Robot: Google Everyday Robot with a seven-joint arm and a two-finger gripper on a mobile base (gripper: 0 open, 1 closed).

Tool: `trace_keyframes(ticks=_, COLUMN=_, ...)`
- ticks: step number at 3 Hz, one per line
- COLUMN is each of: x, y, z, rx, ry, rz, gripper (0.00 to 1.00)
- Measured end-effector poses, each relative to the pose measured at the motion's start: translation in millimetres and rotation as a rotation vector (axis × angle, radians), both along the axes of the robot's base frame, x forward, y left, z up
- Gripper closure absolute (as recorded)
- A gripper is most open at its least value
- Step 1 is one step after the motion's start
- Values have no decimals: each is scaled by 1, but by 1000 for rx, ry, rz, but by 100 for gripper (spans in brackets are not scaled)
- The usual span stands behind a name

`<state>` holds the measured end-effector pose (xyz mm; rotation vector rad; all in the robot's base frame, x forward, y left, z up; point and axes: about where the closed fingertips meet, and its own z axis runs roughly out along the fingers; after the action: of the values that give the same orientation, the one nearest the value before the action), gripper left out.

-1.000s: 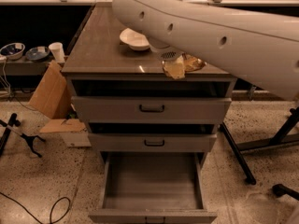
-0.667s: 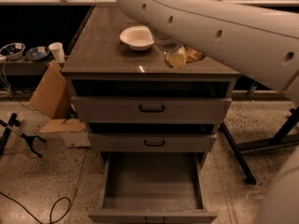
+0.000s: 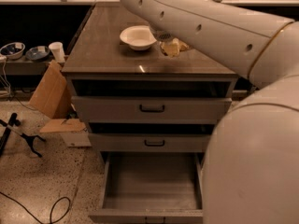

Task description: Pick orange can from bottom drawer and place on counter

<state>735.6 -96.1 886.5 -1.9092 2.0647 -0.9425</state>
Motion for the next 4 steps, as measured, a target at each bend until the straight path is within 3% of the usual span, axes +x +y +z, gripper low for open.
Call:
trace_keyframes(ticks=1, x=31, y=10, z=-10, rx=13, ry=1, rz=31, gripper=100)
trace_keyframes(ticks=2, x=44, y=9, z=-26, rx=25, ry=21, rz=43, gripper=100)
trace_keyframes(ticks=4, x=47, y=3, z=-42, rx=51, ry=45, rz=41, gripper=58)
